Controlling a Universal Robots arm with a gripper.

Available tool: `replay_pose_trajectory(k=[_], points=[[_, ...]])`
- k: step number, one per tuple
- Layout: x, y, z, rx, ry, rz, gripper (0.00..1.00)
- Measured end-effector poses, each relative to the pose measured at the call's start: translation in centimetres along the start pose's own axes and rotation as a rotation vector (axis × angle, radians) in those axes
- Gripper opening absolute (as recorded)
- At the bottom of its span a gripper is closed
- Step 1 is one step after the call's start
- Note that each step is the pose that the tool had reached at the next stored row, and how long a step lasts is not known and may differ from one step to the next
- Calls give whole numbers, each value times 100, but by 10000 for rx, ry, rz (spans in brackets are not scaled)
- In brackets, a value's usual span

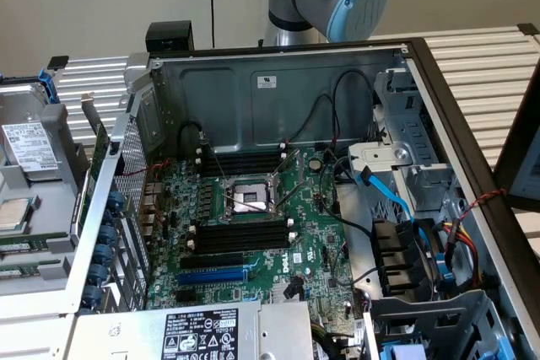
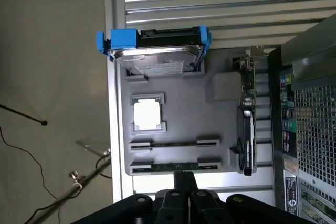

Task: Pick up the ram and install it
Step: 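Pick up the ram and move it above insertion slot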

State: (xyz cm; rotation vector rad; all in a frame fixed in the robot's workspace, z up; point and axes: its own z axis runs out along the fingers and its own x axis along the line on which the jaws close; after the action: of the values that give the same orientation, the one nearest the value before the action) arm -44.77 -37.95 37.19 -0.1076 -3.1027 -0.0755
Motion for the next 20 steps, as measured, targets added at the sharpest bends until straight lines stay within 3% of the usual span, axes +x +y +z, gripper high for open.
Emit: replay_pose_trajectory(k=[20], points=[[0, -1, 9, 134, 155, -3541, 10]])
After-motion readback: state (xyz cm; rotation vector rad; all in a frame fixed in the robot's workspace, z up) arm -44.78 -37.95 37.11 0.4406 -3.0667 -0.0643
